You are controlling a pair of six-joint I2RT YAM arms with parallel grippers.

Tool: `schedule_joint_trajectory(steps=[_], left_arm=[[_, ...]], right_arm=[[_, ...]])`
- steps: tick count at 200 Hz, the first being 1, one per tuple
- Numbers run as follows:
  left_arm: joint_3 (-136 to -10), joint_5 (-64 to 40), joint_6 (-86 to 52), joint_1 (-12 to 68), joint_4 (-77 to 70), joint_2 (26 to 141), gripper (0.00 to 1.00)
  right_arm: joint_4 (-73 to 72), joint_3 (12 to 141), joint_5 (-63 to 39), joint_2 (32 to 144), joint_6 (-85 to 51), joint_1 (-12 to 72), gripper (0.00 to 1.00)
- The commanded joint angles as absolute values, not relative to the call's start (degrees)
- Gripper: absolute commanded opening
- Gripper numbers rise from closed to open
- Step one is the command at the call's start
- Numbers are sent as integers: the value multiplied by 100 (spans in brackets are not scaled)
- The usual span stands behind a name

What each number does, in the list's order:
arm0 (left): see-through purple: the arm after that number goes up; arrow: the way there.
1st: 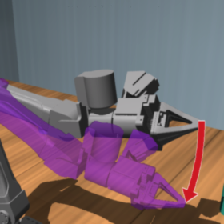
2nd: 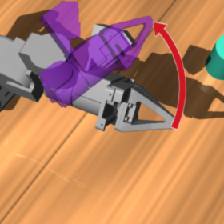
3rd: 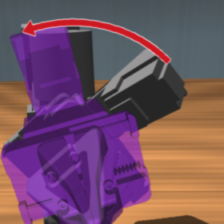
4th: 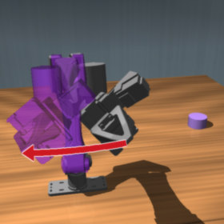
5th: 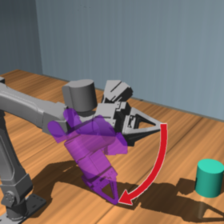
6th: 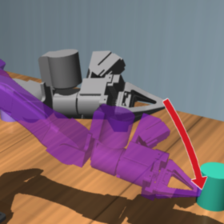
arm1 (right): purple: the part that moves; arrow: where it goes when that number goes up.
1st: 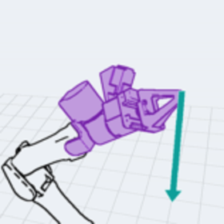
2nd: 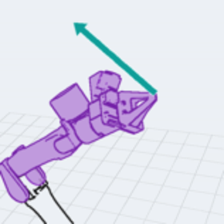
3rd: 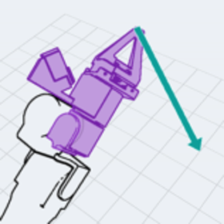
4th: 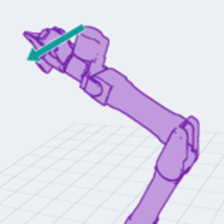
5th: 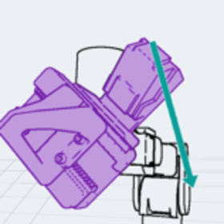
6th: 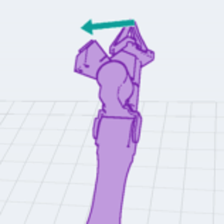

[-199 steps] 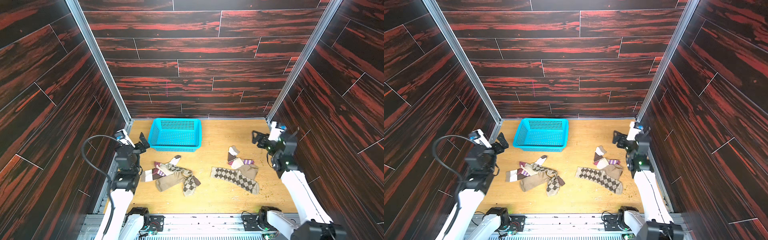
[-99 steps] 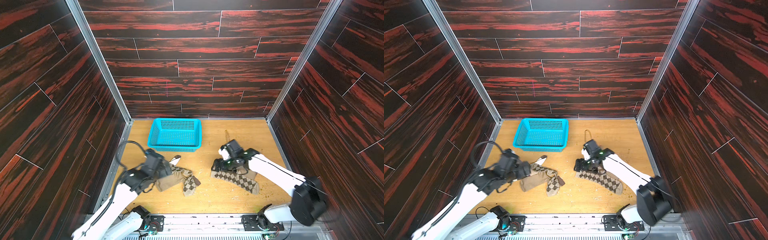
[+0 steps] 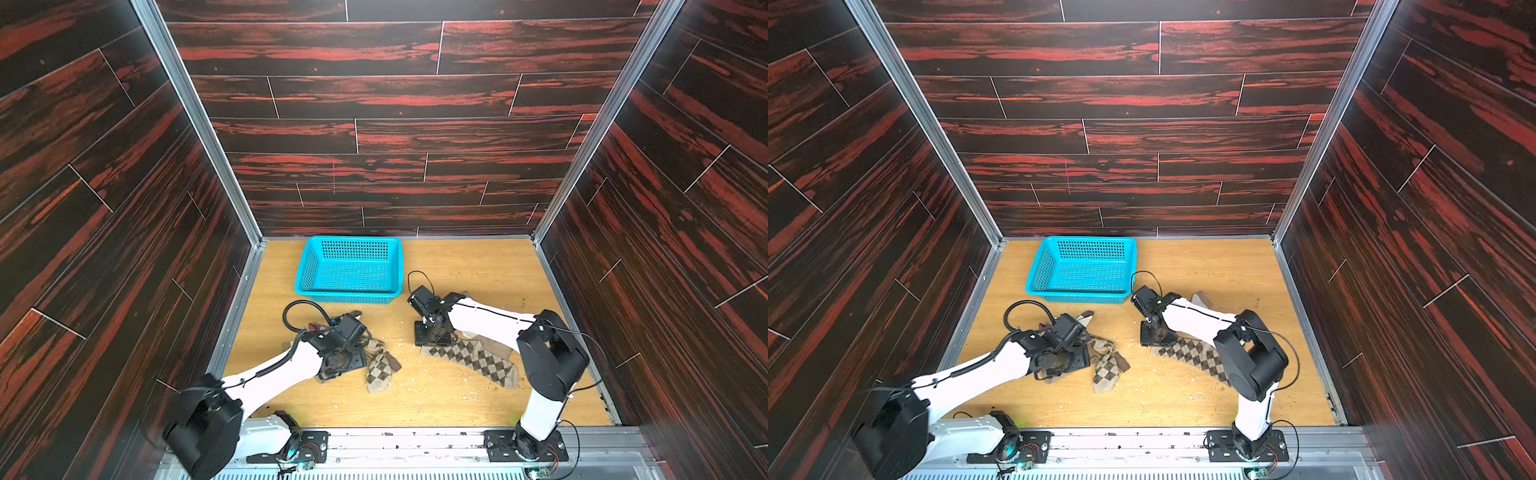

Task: Place the socks together as a pair
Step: Adjust the sock at the center of the board, then place the sock at the center of the board.

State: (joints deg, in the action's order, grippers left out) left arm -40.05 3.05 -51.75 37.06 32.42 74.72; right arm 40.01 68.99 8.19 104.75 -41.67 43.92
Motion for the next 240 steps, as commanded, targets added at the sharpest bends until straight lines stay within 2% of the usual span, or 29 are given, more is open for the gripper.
schedule_joint_trajectory(steps=[1, 18, 35, 59, 117, 152, 185, 207, 240], left_arm=[[-3990, 400, -5300, 3512, 3008, 7771, 65], [-3855, 463, -5393, 3242, 2971, 7793, 61], [-3690, 565, -5381, 2957, 2927, 7723, 60], [-3621, 641, -5176, 2610, 2835, 7746, 59], [-3772, 674, -4821, 1767, 2571, 8234, 59], [-4034, 847, -4638, 1289, 2707, 8302, 59], [-4283, 899, -4391, 890, 2913, 8143, 60], [-4385, 920, -4199, 796, 3045, 8013, 68], [-4343, 995, -4145, 668, 3523, 7583, 88]], right_arm=[[4078, 6763, 1192, 10573, -4479, 4462, 42], [3850, 6510, 1196, 10495, -4551, 4458, 33], [3654, 6351, 1192, 10460, -4547, 4455, 16], [3571, 6388, 1209, 10319, -4440, 4451, 0], [3989, 6754, 1278, 9228, -3811, 4448, 0], [4499, 7100, 638, 8511, -3256, 4577, 0], [4852, 7424, 39, 8517, -3151, 5039, 0], [4678, 7532, -193, 8994, -3251, 5415, 0], [4337, 7842, -599, 9926, -3554, 5776, 0]])
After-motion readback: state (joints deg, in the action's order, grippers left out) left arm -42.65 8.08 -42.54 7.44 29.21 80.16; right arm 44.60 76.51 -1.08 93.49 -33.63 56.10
